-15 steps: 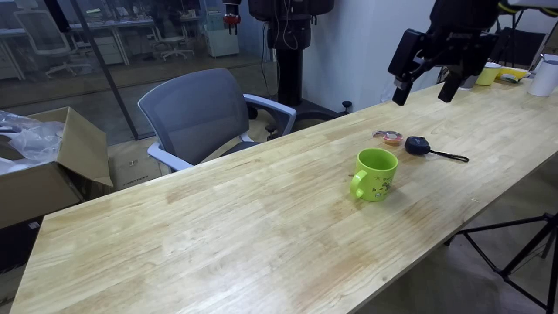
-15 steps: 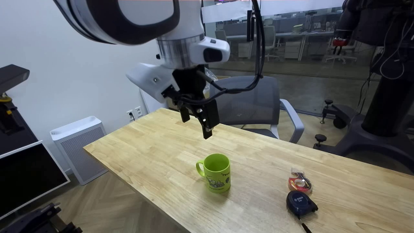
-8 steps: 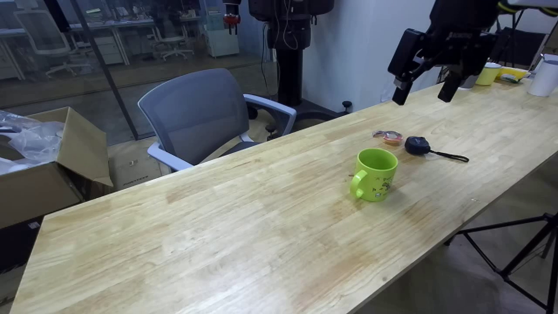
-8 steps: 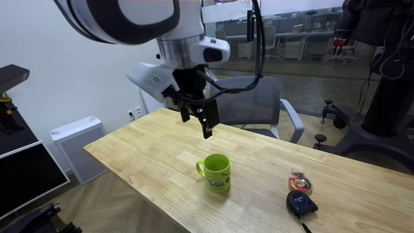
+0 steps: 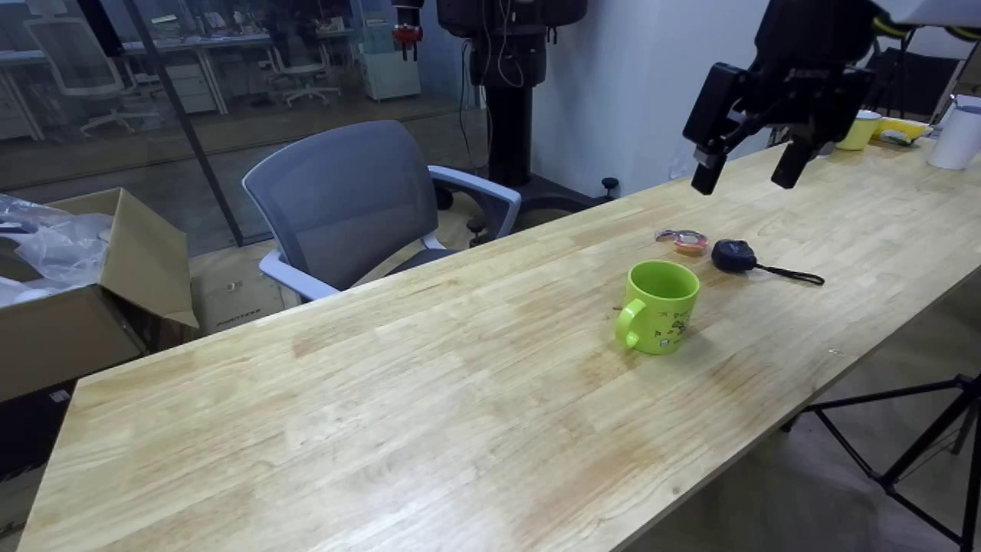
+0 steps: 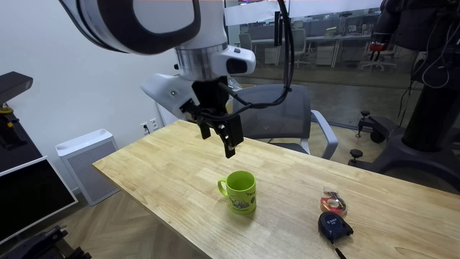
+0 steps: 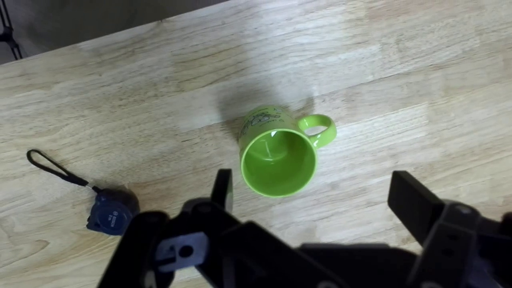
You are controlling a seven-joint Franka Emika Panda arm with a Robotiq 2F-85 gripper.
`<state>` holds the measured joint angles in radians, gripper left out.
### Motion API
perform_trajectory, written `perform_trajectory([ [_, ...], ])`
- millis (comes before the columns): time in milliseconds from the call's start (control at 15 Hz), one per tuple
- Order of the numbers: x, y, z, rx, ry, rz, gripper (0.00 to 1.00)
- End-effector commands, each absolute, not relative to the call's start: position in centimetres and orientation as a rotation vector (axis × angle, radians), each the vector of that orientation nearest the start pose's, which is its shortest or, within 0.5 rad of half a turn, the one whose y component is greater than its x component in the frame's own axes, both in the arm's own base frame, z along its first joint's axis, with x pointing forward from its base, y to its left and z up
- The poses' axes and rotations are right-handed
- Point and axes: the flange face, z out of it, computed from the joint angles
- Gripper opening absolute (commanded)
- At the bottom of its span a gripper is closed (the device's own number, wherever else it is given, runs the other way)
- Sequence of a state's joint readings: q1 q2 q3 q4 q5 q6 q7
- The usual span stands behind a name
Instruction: Move the mug slightly to the left
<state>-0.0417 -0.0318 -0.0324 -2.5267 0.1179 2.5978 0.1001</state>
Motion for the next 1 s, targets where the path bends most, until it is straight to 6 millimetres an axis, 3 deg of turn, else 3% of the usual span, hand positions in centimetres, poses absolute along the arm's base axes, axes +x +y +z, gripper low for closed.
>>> perform_trajectory([
  [0,47.2,-4.3,28.7,-3.044,0.441,-0.147,1.0],
  [933,48.5,-7.7,22.8,-3.022,0.549,-0.157,1.0],
])
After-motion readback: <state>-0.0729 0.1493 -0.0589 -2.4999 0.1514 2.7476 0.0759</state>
